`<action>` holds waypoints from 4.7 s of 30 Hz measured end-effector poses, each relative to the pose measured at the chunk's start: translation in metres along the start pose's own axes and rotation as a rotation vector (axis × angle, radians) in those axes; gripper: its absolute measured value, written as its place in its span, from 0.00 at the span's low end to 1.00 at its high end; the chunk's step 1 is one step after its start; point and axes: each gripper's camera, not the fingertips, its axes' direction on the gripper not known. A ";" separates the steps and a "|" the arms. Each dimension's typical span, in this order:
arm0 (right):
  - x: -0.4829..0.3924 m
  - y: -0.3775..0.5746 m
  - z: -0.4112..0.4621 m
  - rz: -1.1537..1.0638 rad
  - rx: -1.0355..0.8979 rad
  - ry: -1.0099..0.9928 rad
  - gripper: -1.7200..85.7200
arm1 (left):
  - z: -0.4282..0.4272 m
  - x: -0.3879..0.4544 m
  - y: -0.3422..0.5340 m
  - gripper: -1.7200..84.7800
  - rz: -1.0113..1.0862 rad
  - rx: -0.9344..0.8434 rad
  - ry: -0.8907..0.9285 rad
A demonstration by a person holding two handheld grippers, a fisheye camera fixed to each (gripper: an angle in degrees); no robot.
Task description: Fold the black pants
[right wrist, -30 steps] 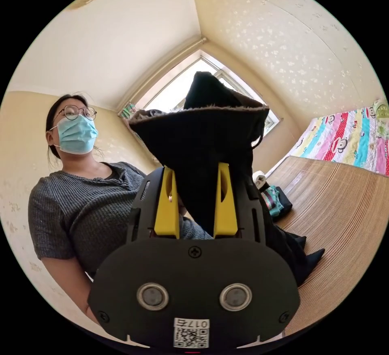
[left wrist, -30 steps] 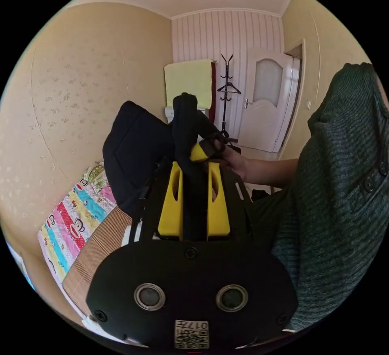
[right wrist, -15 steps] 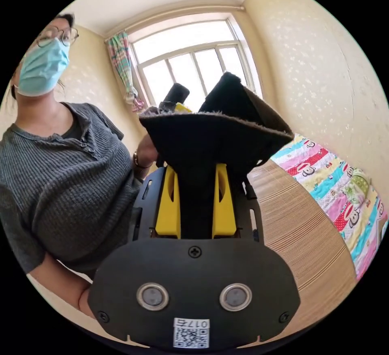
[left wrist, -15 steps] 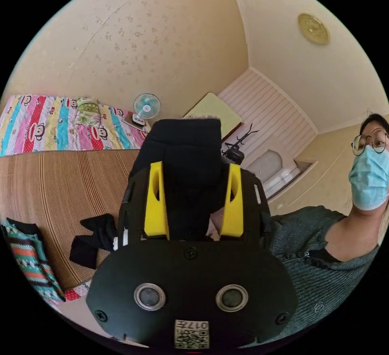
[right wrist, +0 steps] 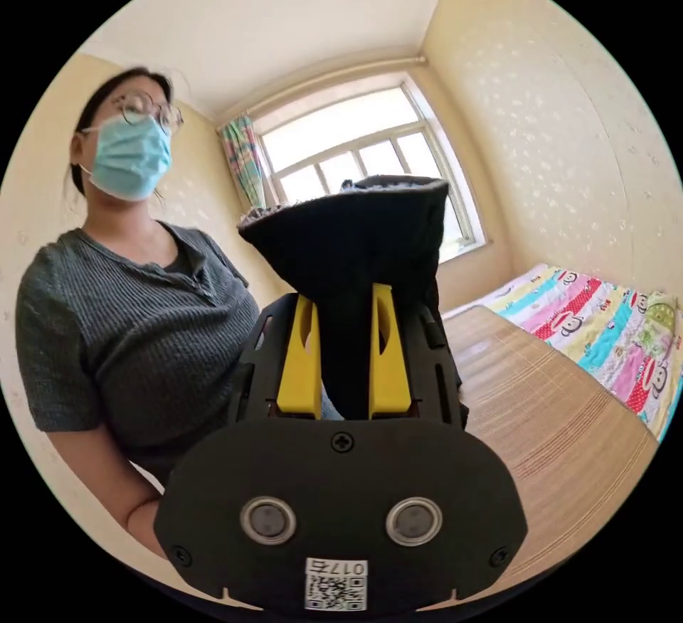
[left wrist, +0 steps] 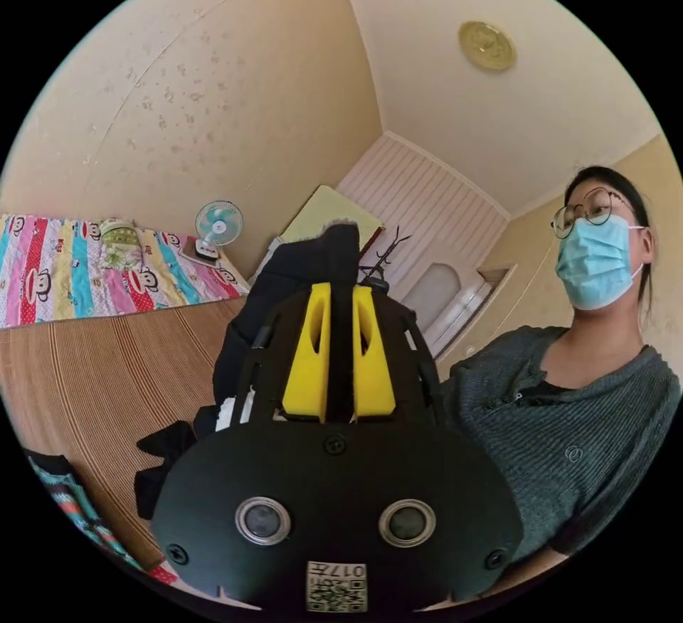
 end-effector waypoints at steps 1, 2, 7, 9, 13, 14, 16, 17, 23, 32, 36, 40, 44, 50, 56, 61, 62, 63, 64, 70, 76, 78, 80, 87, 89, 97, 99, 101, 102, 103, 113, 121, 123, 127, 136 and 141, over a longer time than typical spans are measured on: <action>0.006 0.008 -0.022 0.036 0.124 -0.047 0.14 | -0.007 0.003 0.001 0.08 0.015 0.041 0.035; 0.013 0.017 -0.041 0.081 0.224 -0.072 0.14 | -0.021 0.010 0.000 0.08 0.048 0.118 0.095; 0.005 0.038 -0.057 0.168 0.222 0.045 0.16 | -0.020 0.059 -0.028 0.08 0.171 0.103 0.037; 0.002 0.048 -0.056 0.220 0.209 0.065 0.19 | -0.003 0.087 -0.038 0.08 0.235 0.053 -0.064; -0.018 0.080 -0.056 0.362 0.287 0.109 0.24 | 0.012 0.123 -0.039 0.08 0.281 0.058 -0.162; -0.026 0.087 -0.054 0.405 0.316 0.132 0.26 | 0.014 0.132 -0.038 0.08 0.283 0.073 -0.182; -0.040 0.095 -0.050 0.484 0.348 0.168 0.27 | 0.015 0.145 -0.036 0.08 0.277 0.097 -0.220; -0.054 0.095 -0.047 0.507 0.366 0.205 0.28 | 0.015 0.153 -0.035 0.08 0.276 0.110 -0.248; -0.101 0.076 -0.038 0.420 0.356 0.252 0.27 | 0.003 0.168 -0.035 0.08 0.190 0.171 -0.292; -0.110 0.050 -0.004 0.393 0.233 0.279 0.14 | -0.019 0.196 -0.055 0.08 0.151 0.155 -0.211; -0.129 0.009 -0.022 0.343 0.255 0.526 0.07 | -0.047 0.222 -0.081 0.08 0.223 0.148 -0.194; -0.166 -0.077 -0.043 0.133 0.212 0.660 0.05 | -0.085 0.235 -0.127 0.08 0.330 0.075 -0.076; -0.226 -0.154 -0.036 -0.151 0.164 0.610 0.04 | -0.133 0.268 -0.181 0.08 0.421 0.056 0.026; -0.280 -0.238 -0.019 -0.305 0.071 0.476 0.03 | -0.182 0.333 -0.243 0.08 0.560 0.143 0.059; -0.266 -0.292 -0.004 -0.278 -0.002 0.572 0.03 | -0.189 0.337 -0.312 0.08 0.603 0.157 -0.061; -0.159 -0.278 0.009 -0.006 -0.080 0.760 0.04 | -0.147 0.225 -0.339 0.08 0.466 0.069 -0.214; -0.120 -0.273 0.012 0.068 -0.111 0.824 0.04 | -0.135 0.176 -0.346 0.08 0.354 0.048 -0.224; -0.098 -0.272 0.013 0.107 -0.123 0.854 0.04 | -0.123 0.125 -0.354 0.08 0.246 0.040 -0.240; -0.050 -0.274 0.013 0.174 -0.144 0.902 0.04 | -0.116 0.099 -0.360 0.08 0.207 0.036 -0.248; 0.245 -0.352 0.009 0.396 -0.174 1.000 0.08 | -0.050 -0.194 -0.505 0.09 -0.251 -0.003 -0.469; 0.375 -0.288 -0.002 0.693 -0.121 1.048 0.08 | -0.070 -0.380 -0.538 0.11 -0.472 -0.133 -0.790; 0.394 -0.228 0.009 0.744 -0.240 0.983 0.08 | -0.085 -0.422 -0.470 0.10 -0.517 -0.208 -0.762; 0.410 -0.124 0.025 0.874 -0.450 0.916 0.08 | -0.092 -0.450 -0.399 0.10 -0.603 -0.337 -0.755; 0.379 0.097 0.027 1.335 -0.748 0.774 0.12 | -0.128 -0.467 -0.153 0.11 -1.014 -0.699 -0.761; 0.364 0.137 0.016 1.485 -0.780 0.767 0.15 | -0.127 -0.457 -0.129 0.12 -1.036 -0.739 -0.739; 0.344 0.170 -0.028 1.703 -0.729 0.733 0.16 | -0.128 -0.422 -0.108 0.11 -0.925 -0.901 -0.859; 0.348 0.165 -0.027 1.675 -0.797 0.729 0.14 | -0.137 -0.427 -0.118 0.07 -0.977 -0.909 -0.815; 0.352 0.152 -0.027 1.626 -0.841 0.720 0.11 | -0.142 -0.429 -0.122 0.05 -1.030 -0.912 -0.698; 0.352 0.148 -0.027 1.607 -0.845 0.713 0.10 | -0.148 -0.423 -0.128 0.04 -1.017 -0.881 -0.668; 0.348 0.141 -0.028 1.571 -0.854 0.691 0.10 | -0.152 -0.419 -0.131 0.04 -1.014 -0.855 -0.668; 0.256 0.126 -0.069 1.533 -0.922 0.607 0.05 | -0.230 -0.385 -0.143 0.03 -1.160 -0.915 -0.682; 0.216 0.005 -0.070 1.114 -0.879 0.585 0.04 | -0.275 -0.341 -0.234 0.04 -0.870 -0.830 -0.723; 0.211 -0.014 -0.053 1.008 -0.917 0.536 0.04 | -0.233 -0.341 -0.263 0.08 -0.796 -0.897 -0.555; 0.202 -0.035 -0.019 0.877 -0.950 0.413 0.05 | -0.165 -0.352 -0.308 0.15 -0.740 -0.851 -0.331; 0.188 -0.053 -0.002 0.799 -0.952 0.219 0.04 | -0.051 -0.364 -0.298 0.09 -0.655 -1.229 -0.439; 0.199 -0.006 -0.053 0.860 -1.225 0.195 0.03 | -0.091 -0.345 -0.294 0.06 -0.657 -1.106 -0.455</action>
